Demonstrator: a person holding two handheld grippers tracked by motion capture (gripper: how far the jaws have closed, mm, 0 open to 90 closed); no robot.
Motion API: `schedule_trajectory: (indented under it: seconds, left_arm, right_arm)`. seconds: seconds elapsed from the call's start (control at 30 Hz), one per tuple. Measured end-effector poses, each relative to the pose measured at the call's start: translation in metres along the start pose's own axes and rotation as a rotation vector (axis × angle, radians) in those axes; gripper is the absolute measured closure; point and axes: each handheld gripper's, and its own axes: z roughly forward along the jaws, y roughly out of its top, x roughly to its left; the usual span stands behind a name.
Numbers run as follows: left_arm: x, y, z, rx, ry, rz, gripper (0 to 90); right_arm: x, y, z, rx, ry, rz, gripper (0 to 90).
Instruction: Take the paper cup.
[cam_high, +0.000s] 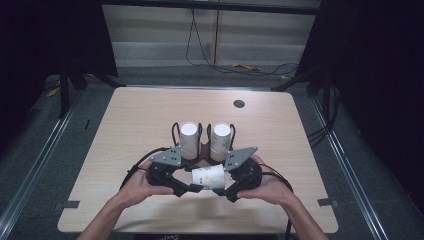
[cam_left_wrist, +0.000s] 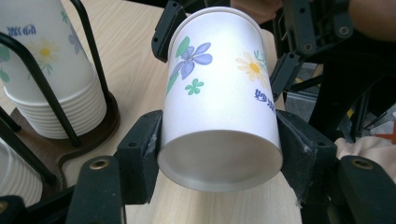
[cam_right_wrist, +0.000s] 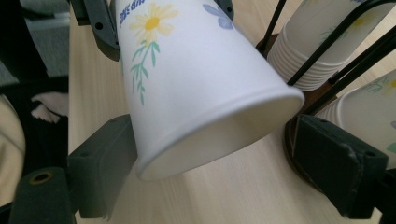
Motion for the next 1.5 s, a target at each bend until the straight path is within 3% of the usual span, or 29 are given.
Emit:
schedule_trajectory:
  seconds: [0.03,0.2,0.47,0.67,0.7,0.8,1.1,1.5]
  left_arm:
    - [0.0,0.0,0.0,0.0,0.0,0.0,36.8]
    - [-0.001,0.001,-0.001,-0.021,-0.011,-0.006,36.7]
    - [-0.001,0.001,-0.001,-0.037,-0.022,-0.015,36.7]
    - [-0.002,0.003,-0.003,-0.057,-0.036,-0.016,36.7]
    - [-0.002,0.003,-0.003,-0.057,-0.036,-0.016,36.7]
    - [-0.002,0.004,-0.004,-0.064,-0.04,-0.02,36.7]
    - [-0.003,0.004,-0.004,-0.087,-0.066,-0.032,36.7]
    - [-0.002,0.003,-0.003,-0.098,-0.082,-0.047,36.8]
  right_arm:
    - [0.0,0.0,0.0,0.0,0.0,0.0,14.1]
    - [-0.002,-0.011,-0.003,-0.128,0.037,0.076,14.0]
    - [-0.003,-0.018,-0.006,-0.207,0.075,0.133,13.9]
    - [-0.008,-0.02,-0.01,-0.328,0.118,0.19,13.9]
    - [-0.008,-0.02,-0.01,-0.328,0.118,0.19,13.9]
    - [-0.01,-0.021,-0.013,-0.388,0.161,0.222,14.1]
    - [-0.009,-0.022,-0.01,-0.421,0.211,0.227,17.1]
    - [-0.012,-0.025,-0.01,-0.435,0.236,0.234,24.3]
